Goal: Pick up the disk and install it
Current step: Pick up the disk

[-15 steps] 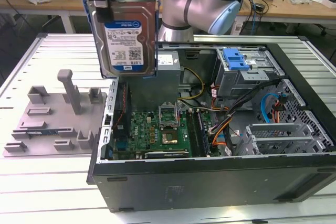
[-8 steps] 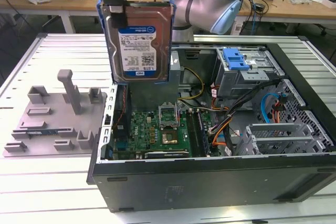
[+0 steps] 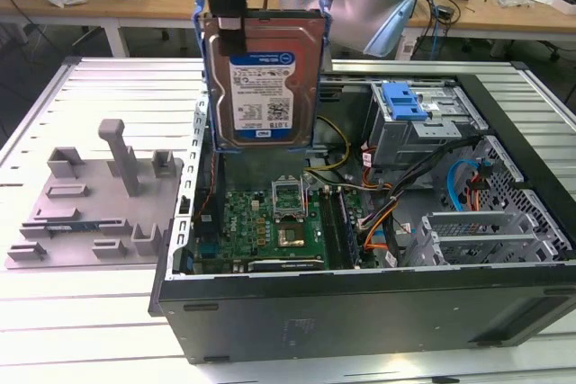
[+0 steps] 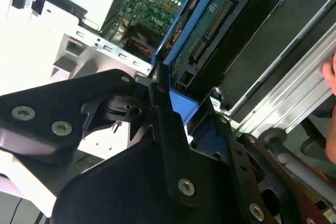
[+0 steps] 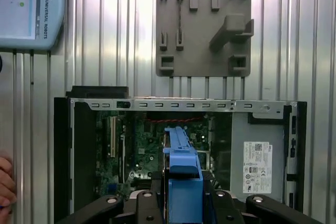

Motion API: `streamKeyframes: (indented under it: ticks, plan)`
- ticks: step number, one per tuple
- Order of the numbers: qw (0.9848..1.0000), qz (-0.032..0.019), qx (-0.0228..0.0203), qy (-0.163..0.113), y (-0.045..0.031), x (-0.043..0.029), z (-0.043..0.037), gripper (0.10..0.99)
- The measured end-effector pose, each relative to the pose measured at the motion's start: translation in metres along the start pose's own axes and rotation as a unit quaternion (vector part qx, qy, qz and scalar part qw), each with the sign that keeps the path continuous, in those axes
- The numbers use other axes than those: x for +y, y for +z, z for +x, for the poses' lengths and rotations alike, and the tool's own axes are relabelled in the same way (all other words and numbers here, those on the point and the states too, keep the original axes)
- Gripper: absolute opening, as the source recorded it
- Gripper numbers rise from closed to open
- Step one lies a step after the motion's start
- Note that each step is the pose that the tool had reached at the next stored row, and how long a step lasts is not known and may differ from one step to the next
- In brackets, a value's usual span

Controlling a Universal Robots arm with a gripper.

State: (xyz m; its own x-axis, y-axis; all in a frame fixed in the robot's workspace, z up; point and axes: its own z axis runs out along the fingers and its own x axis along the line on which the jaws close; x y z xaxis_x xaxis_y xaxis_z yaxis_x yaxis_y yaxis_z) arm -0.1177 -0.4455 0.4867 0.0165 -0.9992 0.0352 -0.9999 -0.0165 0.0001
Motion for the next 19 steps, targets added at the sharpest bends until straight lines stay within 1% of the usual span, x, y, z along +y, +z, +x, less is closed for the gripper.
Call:
streamKeyframes:
  ticks: [5, 9, 11, 12, 14, 16, 19]
  plan:
    - [1.0000, 0.0000, 0.0000, 0.000, 0.0003, -0.0142, 0.0072, 0.365]
    - [1.0000, 0.0000, 0.0000, 0.000, 0.0005, -0.0219, 0.0119, 0.365]
    - [1.0000, 0.0000, 0.0000, 0.000, 0.0007, -0.0276, 0.0152, 0.365]
    - [1.0000, 0.0000, 0.0000, 0.000, 0.0008, -0.0325, 0.0179, 0.365]
    - [1.0000, 0.0000, 0.0000, 0.000, 0.0011, -0.0390, 0.0212, 0.365]
    - [1.0000, 0.0000, 0.0000, 0.000, 0.0014, -0.0477, 0.0253, 0.365]
    - [1.0000, 0.0000, 0.0000, 0.000, 0.0016, -0.0565, 0.0292, 0.365]
